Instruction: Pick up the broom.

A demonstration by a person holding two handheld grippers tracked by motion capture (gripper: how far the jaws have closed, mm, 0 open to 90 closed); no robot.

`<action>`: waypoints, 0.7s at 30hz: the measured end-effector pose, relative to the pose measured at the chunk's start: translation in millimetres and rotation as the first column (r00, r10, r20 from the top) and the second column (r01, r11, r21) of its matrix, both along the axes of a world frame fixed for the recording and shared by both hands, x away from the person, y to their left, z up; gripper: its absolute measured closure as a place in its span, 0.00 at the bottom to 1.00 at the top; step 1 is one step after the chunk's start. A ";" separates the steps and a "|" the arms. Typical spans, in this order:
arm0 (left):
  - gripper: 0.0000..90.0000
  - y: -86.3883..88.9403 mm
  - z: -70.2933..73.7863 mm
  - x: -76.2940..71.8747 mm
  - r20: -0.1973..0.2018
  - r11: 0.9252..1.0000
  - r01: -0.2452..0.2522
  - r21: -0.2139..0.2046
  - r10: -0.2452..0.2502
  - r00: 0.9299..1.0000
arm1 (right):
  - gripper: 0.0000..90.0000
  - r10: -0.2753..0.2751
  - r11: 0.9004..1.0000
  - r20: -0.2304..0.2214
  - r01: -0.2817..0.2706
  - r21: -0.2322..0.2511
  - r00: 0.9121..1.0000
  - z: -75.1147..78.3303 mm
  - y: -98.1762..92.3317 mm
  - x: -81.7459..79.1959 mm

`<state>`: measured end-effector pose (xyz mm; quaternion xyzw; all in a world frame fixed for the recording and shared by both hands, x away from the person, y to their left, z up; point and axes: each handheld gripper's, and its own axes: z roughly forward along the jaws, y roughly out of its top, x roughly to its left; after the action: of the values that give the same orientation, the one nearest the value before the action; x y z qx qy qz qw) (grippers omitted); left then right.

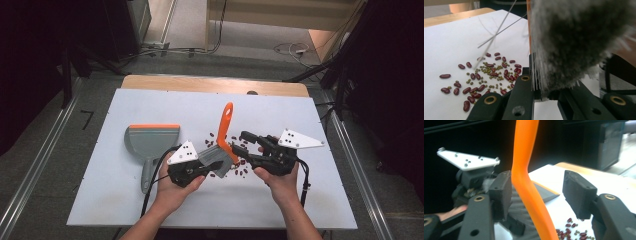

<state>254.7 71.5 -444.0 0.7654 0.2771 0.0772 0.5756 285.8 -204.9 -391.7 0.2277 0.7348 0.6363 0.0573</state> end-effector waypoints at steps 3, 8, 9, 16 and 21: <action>0.96 5.1 1.2 1.4 -0.009 0.999 0.040 -0.014 -0.040 0.999 | 0.58 0.058 0.998 -0.013 -0.058 -0.023 0.998 -2.2 -4.8 4.0; 0.96 9.6 0.9 2.3 -0.014 0.994 0.114 -0.004 -0.114 0.993 | 0.58 0.145 0.989 -0.041 -0.146 -0.023 0.989 -10.4 -5.3 6.4; 0.96 9.9 1.1 1.8 -0.014 0.992 0.124 -0.008 -0.124 0.992 | 0.57 0.171 0.985 -0.047 -0.172 -0.015 0.984 -12.2 -5.0 6.8; 0.96 9.9 1.3 -0.5 -0.009 0.978 0.206 -0.019 -0.206 0.978 | 0.59 0.264 0.963 -0.087 -0.267 -0.027 0.961 -22.2 3.8 7.2; 0.96 7.9 1.2 -2.1 -0.006 0.965 0.259 -0.037 -0.260 0.966 | 0.62 0.321 0.945 -0.108 -0.326 -0.031 0.941 -28.1 9.7 7.8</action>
<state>252.7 79.4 -442.7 0.7851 0.1789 -0.0077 0.5929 293.7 -195.3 -419.8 0.1344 0.7794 0.6068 -0.0798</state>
